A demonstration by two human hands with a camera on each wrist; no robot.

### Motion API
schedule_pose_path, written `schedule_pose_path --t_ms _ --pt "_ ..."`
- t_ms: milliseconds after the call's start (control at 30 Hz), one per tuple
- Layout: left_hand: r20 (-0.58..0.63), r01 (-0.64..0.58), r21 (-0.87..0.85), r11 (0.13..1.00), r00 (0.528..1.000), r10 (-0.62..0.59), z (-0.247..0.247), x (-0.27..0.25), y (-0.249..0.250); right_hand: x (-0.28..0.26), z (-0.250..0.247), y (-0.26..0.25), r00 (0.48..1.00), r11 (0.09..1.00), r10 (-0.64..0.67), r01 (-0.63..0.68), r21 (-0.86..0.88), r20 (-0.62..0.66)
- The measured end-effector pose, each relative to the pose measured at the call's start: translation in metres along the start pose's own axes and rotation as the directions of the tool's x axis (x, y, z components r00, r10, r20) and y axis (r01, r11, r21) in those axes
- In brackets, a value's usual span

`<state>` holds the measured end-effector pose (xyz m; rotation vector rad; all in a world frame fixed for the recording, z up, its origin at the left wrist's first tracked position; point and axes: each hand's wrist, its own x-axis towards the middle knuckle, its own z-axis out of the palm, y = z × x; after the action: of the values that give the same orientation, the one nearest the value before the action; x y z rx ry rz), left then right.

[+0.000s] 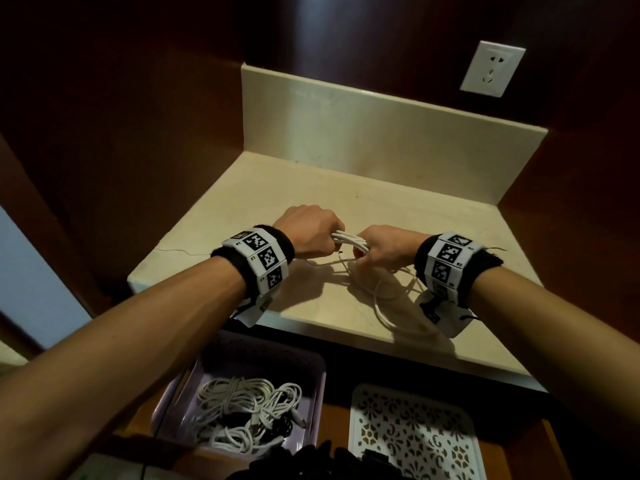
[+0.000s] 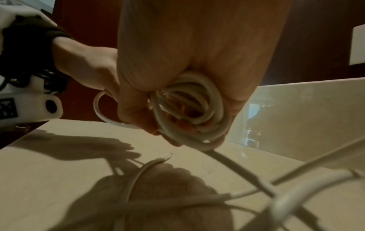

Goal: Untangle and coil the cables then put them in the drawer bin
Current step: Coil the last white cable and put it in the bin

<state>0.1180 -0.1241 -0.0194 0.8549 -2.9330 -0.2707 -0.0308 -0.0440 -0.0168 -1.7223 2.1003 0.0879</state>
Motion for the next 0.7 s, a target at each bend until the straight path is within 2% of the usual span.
schedule_pose_path --t_ms 133,267,367,567,700 --pt "0.036 0.008 0.014 1.000 0.999 -0.009 -0.005 0.002 -0.001 0.000 -0.011 -0.004 0.996 0.996 -0.042 0.035 -0.084 -0.079" --pt "0.094 0.050 0.074 0.996 0.994 -0.057 -0.008 0.002 -0.003 0.000 -0.016 -0.008 0.990 0.995 -0.063 0.053 -0.080 -0.126" --pt "0.044 0.111 0.045 0.993 0.993 -0.113 -0.009 0.000 -0.005 0.000 -0.017 -0.012 0.985 0.995 -0.098 0.094 -0.037 -0.140" --pt "0.007 0.112 -0.115 0.987 0.994 -0.112 -0.015 -0.004 -0.009 -0.006 -0.021 -0.016 0.980 0.988 -0.098 0.116 0.100 -0.175" --pt "-0.070 0.106 -0.089 0.990 0.991 -0.112 -0.018 -0.003 -0.007 -0.004 -0.021 -0.018 0.975 0.991 -0.053 0.078 0.112 -0.216"
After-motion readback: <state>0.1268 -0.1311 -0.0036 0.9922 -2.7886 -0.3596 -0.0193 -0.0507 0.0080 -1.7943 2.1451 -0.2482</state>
